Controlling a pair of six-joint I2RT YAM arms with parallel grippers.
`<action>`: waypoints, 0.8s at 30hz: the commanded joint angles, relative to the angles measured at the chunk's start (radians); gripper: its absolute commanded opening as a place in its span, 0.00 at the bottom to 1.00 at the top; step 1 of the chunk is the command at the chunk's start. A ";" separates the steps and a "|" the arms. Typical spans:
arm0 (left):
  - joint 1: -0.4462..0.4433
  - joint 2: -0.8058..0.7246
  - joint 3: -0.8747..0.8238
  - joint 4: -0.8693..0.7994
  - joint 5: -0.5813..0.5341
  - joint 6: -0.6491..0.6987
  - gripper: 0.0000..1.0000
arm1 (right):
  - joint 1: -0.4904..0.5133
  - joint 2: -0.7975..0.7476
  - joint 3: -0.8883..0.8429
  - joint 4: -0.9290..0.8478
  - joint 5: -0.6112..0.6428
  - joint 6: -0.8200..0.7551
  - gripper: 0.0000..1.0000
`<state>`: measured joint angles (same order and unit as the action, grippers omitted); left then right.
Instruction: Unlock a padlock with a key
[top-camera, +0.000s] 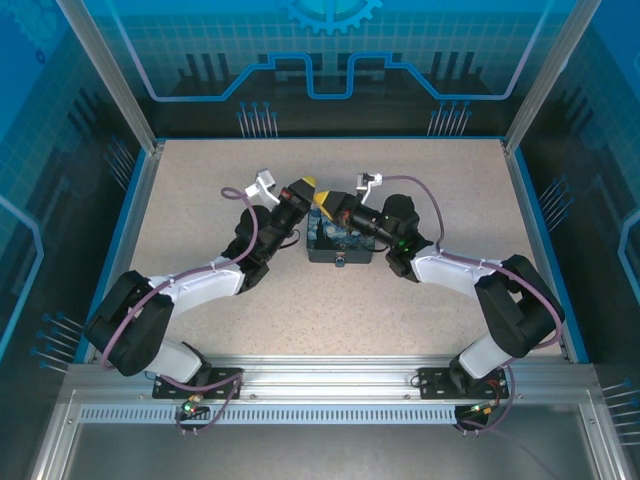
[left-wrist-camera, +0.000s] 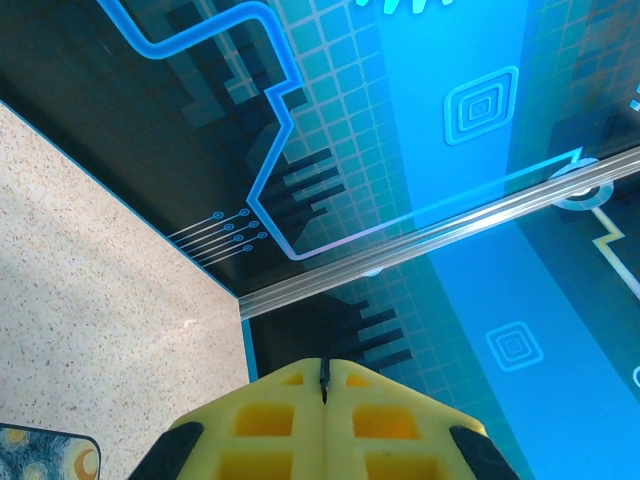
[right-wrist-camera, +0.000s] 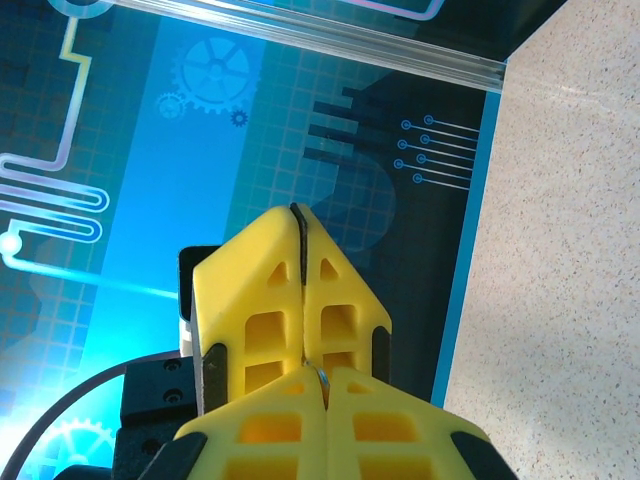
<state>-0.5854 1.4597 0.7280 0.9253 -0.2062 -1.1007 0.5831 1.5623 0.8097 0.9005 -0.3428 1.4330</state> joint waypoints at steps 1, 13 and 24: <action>-0.007 -0.029 -0.025 0.040 -0.002 0.015 0.11 | -0.006 0.003 -0.010 0.044 -0.010 -0.016 0.00; 0.086 -0.238 -0.025 -0.275 0.147 0.060 0.57 | -0.062 -0.120 -0.110 -0.065 -0.079 -0.110 0.00; 0.104 -0.279 0.094 -0.676 0.405 0.273 0.64 | -0.156 -0.284 -0.218 -0.294 -0.148 -0.199 0.00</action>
<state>-0.4870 1.2007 0.7849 0.3920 0.0887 -0.9260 0.4591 1.3212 0.6159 0.7109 -0.4515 1.2873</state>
